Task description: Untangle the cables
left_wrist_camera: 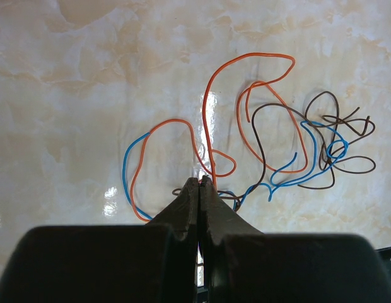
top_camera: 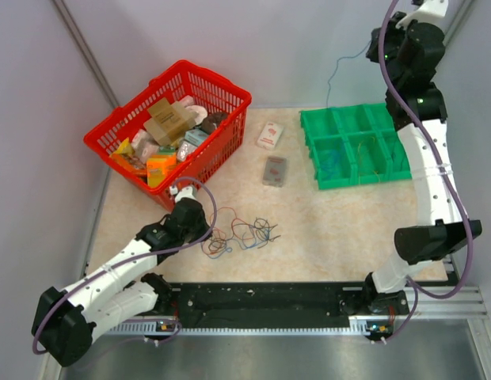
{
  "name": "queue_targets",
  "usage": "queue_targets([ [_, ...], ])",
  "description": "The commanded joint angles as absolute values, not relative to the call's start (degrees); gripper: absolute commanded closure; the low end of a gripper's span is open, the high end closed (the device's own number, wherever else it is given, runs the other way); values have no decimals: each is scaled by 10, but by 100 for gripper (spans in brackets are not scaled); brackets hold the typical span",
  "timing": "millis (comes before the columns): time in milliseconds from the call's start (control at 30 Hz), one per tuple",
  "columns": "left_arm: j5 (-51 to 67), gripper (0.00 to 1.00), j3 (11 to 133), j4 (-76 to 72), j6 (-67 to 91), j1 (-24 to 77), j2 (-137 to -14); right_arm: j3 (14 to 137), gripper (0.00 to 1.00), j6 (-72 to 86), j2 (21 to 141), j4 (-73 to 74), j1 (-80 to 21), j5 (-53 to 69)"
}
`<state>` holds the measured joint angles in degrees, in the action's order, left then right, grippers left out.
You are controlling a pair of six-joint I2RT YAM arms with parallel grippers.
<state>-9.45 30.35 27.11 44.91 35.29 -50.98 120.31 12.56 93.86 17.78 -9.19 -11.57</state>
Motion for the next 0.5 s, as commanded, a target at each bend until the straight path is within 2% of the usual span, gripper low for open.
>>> queue_targets([
  [0,-94,100,324,272,450,351,-493,1173,100,170,897,155,-84,-74],
  [267,-91,100,317,275,454,352,-473,1044,100,107,824,196,-84,-150],
  [467,-82,100,316,264,451,352,-481,962,100,46,774,197,-84,-265],
])
